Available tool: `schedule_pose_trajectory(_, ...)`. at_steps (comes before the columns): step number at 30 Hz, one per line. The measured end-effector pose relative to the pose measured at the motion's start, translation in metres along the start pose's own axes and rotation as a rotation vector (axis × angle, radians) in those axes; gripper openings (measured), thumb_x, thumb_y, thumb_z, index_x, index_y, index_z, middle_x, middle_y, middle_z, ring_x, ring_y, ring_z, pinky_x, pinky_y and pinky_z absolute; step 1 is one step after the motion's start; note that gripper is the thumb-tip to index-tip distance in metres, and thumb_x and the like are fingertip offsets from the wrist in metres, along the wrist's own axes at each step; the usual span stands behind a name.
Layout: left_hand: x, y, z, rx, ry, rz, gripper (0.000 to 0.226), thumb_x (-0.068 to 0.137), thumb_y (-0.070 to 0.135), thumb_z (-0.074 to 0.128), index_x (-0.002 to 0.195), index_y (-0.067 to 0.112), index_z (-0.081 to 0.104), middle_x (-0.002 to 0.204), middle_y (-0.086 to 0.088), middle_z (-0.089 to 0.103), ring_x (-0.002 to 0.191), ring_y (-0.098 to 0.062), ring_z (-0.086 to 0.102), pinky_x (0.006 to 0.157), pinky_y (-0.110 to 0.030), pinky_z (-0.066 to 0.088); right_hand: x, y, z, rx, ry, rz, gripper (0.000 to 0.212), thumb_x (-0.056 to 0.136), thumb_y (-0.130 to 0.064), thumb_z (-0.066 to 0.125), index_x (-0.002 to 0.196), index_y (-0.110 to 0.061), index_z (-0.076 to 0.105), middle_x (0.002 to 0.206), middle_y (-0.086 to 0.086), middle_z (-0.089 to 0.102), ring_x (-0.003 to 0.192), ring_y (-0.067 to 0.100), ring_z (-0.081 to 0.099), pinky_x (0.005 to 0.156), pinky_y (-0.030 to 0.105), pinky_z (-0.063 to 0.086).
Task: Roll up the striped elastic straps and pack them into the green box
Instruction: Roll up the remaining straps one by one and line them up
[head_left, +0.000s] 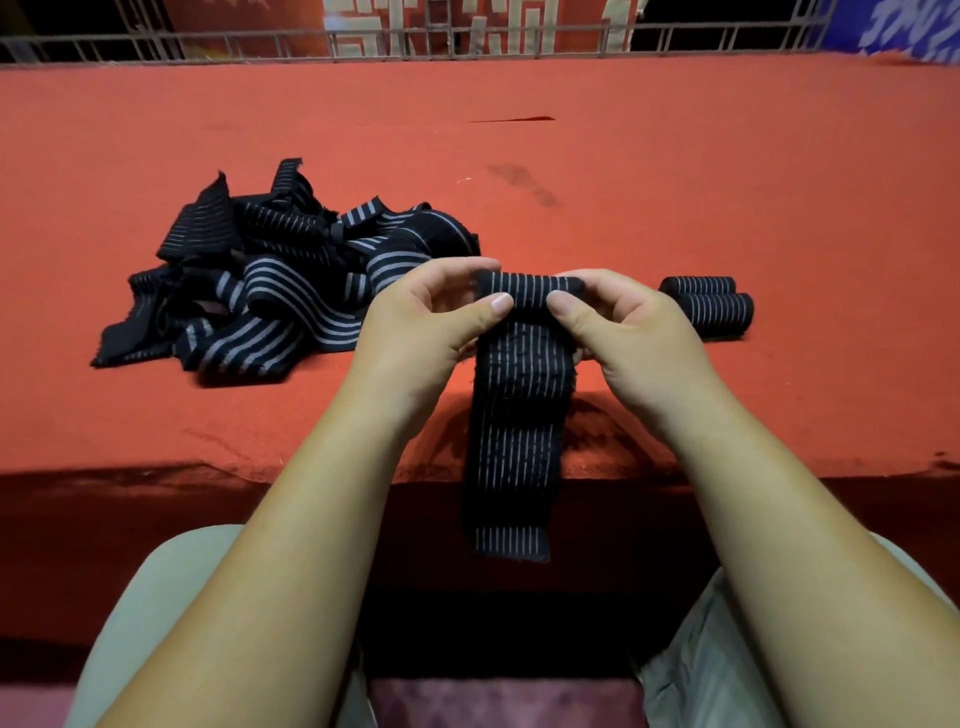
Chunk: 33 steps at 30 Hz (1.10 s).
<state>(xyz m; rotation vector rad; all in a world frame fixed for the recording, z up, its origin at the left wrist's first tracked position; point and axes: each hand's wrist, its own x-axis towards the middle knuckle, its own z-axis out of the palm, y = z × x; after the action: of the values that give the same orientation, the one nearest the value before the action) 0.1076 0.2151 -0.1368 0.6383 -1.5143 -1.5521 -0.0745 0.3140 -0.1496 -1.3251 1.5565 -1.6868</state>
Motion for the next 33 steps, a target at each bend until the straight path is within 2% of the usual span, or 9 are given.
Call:
schedule_pose_trajectory(5, -0.0019, 0.0053, -0.0031, 0.019, -0.063, -0.049, 0.027, 0.096, 0.007, 0.078, 0.122, 0.014, 0.078, 0.122, -0.016, 0.077, 0.115, -0.026, 0.076, 0.091, -0.034, 0.062, 0.0003, 0.0021, -0.0001, 0.005, 0.01, -0.012, 0.014, 0.103, -0.016, 0.071, 0.116, -0.017, 0.076, 0.1, -0.002, 0.076, 0.083, 0.017, 0.068, 0.073, 0.035, 0.057)
schedule_pose_trajectory(10, -0.0018, 0.0055, -0.0052, 0.037, -0.066, -0.037, 0.023, 0.098, 0.013, 0.078, 0.121, 0.018, 0.079, 0.12, -0.017, 0.077, 0.111, -0.025, 0.077, 0.089, -0.035, 0.061, -0.0016, -0.0012, 0.0024, 0.05, -0.001, -0.014, 0.019, 0.103, -0.013, 0.07, 0.12, -0.018, 0.076, 0.102, 0.004, 0.076, 0.089, 0.019, 0.07, 0.079, 0.041, 0.059)
schedule_pose_trajectory(13, -0.0007, 0.0026, -0.0041, 0.053, -0.036, 0.006, 0.023, 0.096, 0.005, 0.078, 0.118, 0.015, 0.078, 0.107, -0.009, 0.078, 0.099, -0.02, 0.077, 0.085, -0.032, 0.062, -0.0031, -0.0023, 0.0037, 0.014, -0.029, -0.013, 0.019, 0.105, -0.019, 0.069, 0.121, -0.027, 0.075, 0.096, 0.012, 0.074, 0.08, 0.018, 0.065, 0.072, 0.036, 0.055)
schedule_pose_trajectory(17, -0.0005, 0.0005, -0.0039, 0.048, -0.013, 0.028, 0.027, 0.093, -0.003, 0.077, 0.114, 0.014, 0.079, 0.101, -0.008, 0.079, 0.091, -0.02, 0.076, 0.076, -0.029, 0.06, -0.0051, -0.0038, 0.0063, 0.025, -0.005, 0.009, 0.02, 0.109, -0.024, 0.061, 0.122, -0.015, 0.075, 0.082, -0.006, 0.067, 0.06, 0.006, 0.054, 0.057, 0.021, 0.049)
schedule_pose_trajectory(19, -0.0008, 0.0006, -0.0052, 0.046, -0.023, 0.03, 0.028, 0.092, -0.003, 0.078, 0.114, 0.015, 0.079, 0.103, -0.01, 0.08, 0.092, -0.02, 0.076, 0.076, -0.03, 0.06, -0.0046, -0.0035, 0.0068, 0.009, -0.005, -0.001, 0.019, 0.109, -0.024, 0.062, 0.121, -0.018, 0.076, 0.086, -0.01, 0.069, 0.064, 0.006, 0.057, 0.061, 0.023, 0.05)
schedule_pose_trajectory(22, -0.0026, 0.0029, -0.0064, 0.028, -0.052, -0.004, 0.026, 0.093, 0.003, 0.08, 0.116, 0.015, 0.079, 0.109, -0.009, 0.08, 0.101, -0.021, 0.077, 0.088, -0.035, 0.064, -0.0044, -0.0028, 0.0058, 0.008, -0.018, -0.01, 0.016, 0.108, -0.025, 0.065, 0.119, -0.025, 0.077, 0.1, -0.007, 0.072, 0.084, 0.009, 0.067, 0.074, 0.029, 0.053)
schedule_pose_trajectory(27, -0.0054, 0.0024, -0.0051, -0.026, -0.037, -0.097, 0.022, 0.102, 0.024, 0.074, 0.117, 0.008, 0.078, 0.119, -0.015, 0.079, 0.102, -0.02, 0.078, 0.085, -0.028, 0.061, -0.0062, 0.0003, 0.0076, 0.093, -0.012, -0.018, 0.021, 0.104, -0.014, 0.069, 0.122, -0.023, 0.077, 0.098, 0.0, 0.074, 0.091, 0.014, 0.071, 0.08, 0.029, 0.058)
schedule_pose_trajectory(31, -0.0036, 0.0031, -0.0031, -0.083, -0.015, -0.064, 0.022, 0.1, 0.01, 0.074, 0.121, 0.003, 0.076, 0.116, -0.015, 0.078, 0.103, -0.019, 0.078, 0.085, -0.026, 0.061, -0.0049, 0.0003, 0.0094, 0.148, 0.002, 0.028, 0.023, 0.104, -0.021, 0.071, 0.126, -0.024, 0.075, 0.11, 0.003, 0.076, 0.102, 0.016, 0.072, 0.09, 0.034, 0.058)
schedule_pose_trajectory(33, -0.0023, 0.0039, -0.0032, -0.088, -0.018, -0.052, 0.025, 0.098, 0.005, 0.075, 0.123, 0.005, 0.076, 0.116, -0.014, 0.074, 0.103, -0.018, 0.076, 0.086, -0.027, 0.06, -0.0035, 0.0001, 0.0082, 0.138, 0.036, 0.055, 0.022, 0.105, -0.028, 0.07, 0.124, -0.019, 0.076, 0.104, 0.003, 0.077, 0.092, 0.015, 0.07, 0.084, 0.037, 0.057)
